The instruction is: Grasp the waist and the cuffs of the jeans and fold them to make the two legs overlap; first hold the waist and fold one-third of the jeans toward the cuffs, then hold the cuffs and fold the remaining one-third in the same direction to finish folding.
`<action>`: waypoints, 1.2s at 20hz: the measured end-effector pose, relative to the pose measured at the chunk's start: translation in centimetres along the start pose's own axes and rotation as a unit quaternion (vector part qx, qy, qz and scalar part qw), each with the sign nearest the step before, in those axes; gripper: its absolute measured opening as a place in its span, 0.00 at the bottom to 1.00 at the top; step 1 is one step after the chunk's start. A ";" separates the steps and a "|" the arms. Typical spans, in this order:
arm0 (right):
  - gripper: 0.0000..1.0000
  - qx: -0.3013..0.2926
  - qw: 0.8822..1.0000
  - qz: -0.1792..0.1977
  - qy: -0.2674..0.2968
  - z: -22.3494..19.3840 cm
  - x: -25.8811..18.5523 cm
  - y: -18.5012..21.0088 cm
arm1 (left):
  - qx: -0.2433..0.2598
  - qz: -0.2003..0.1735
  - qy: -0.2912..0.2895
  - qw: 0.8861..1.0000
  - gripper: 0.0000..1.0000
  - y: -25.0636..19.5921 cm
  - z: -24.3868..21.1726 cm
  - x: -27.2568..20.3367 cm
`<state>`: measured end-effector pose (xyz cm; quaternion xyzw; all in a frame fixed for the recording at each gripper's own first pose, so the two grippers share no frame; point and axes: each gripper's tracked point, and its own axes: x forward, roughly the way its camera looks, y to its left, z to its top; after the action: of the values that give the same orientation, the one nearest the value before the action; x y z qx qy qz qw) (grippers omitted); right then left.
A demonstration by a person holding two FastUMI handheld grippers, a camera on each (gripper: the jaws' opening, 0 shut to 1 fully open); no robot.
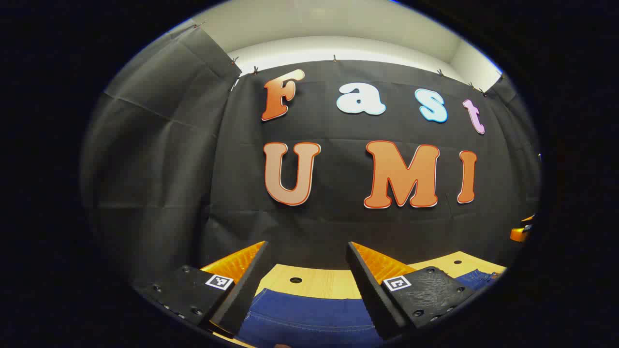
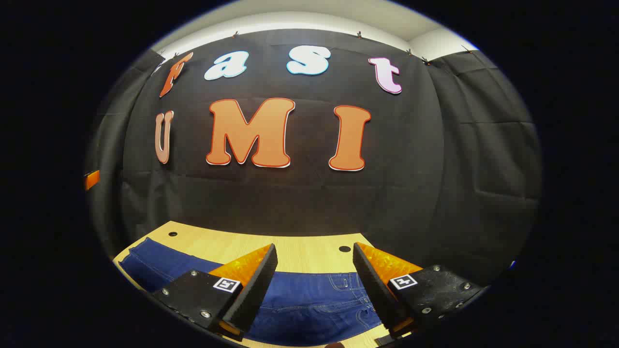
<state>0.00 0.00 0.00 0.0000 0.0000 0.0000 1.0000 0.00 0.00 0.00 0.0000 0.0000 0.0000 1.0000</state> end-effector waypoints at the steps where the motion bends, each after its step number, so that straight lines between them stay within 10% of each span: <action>1: 1.00 -0.002 1.000 0.002 0.000 0.0 0.0 0.2 | 0.001 -0.003 0.003 1.000 0.94 -0.1 -0.2 0.0; 24: 0.96 -0.029 0.999 0.018 0.016 -1.6 0.9 0.7 | 0.057 -0.011 0.024 0.998 0.97 0.0 -4.0 0.2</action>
<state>0.90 0.73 -1.58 -0.0287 0.0165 0.0181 0.9993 0.17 0.03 -3.96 0.0571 0.0238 -0.0107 0.9980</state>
